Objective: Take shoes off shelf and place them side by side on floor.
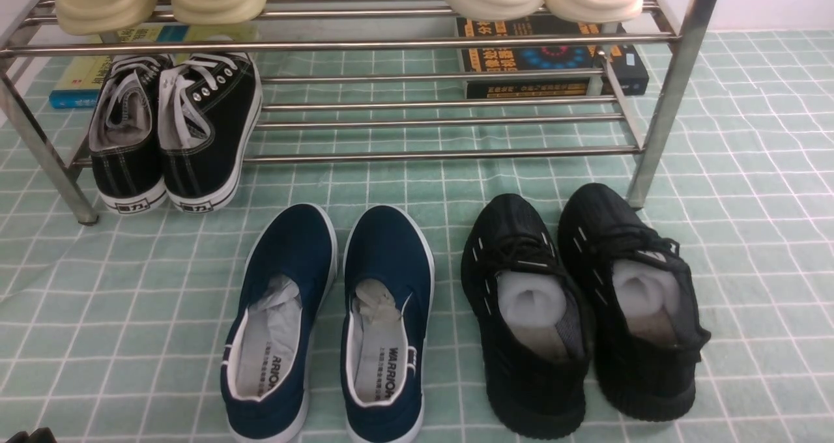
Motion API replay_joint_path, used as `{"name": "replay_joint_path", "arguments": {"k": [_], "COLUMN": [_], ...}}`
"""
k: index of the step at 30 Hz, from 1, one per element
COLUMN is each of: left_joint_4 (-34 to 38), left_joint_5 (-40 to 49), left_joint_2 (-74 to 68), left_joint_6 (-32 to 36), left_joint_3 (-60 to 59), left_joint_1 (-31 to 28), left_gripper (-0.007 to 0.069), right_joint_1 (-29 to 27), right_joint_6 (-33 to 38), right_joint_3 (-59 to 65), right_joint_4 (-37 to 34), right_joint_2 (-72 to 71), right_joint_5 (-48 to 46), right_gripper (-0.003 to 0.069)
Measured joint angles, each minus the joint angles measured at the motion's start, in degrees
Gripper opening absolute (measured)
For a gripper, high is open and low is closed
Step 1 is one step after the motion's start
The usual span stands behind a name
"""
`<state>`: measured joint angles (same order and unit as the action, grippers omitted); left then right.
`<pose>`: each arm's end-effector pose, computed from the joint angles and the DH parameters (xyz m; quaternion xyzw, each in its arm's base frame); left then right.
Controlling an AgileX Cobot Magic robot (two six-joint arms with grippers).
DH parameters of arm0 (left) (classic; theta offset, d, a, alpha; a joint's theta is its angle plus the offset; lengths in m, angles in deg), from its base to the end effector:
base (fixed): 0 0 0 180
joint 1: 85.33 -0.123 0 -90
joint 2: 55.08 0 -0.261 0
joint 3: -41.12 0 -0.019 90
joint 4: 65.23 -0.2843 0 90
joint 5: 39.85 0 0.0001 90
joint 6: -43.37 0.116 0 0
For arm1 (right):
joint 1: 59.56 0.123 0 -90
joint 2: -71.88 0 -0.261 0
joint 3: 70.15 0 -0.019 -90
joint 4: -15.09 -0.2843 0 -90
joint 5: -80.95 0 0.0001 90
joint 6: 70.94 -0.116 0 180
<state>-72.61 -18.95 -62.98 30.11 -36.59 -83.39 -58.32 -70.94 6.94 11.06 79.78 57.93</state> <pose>0.1348 0.0008 0.1669 -0.0446 0.7991 -0.0251 0.5990 0.1332 0.0061 0.1668 0.0094 0.8087 0.0365 0.5870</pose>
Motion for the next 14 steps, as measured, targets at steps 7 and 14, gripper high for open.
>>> {"name": "replay_joint_path", "arguments": {"k": [7,14], "left_joint_4": [0.00,0.00], "left_joint_5": [0.00,0.05], "left_joint_2": [0.00,0.00], "left_joint_6": [0.00,0.00], "left_joint_3": [0.00,0.00], "left_joint_1": [0.00,0.00], "left_gripper": [0.0139,0.0144], "right_joint_1": [0.00,0.00], "right_joint_6": [0.00,0.00], "right_joint_3": [0.00,0.00], "right_joint_4": [0.00,0.00], "right_joint_2": [0.00,0.00], "right_joint_5": [0.00,0.00], "right_gripper": [0.0237,0.0237]}}
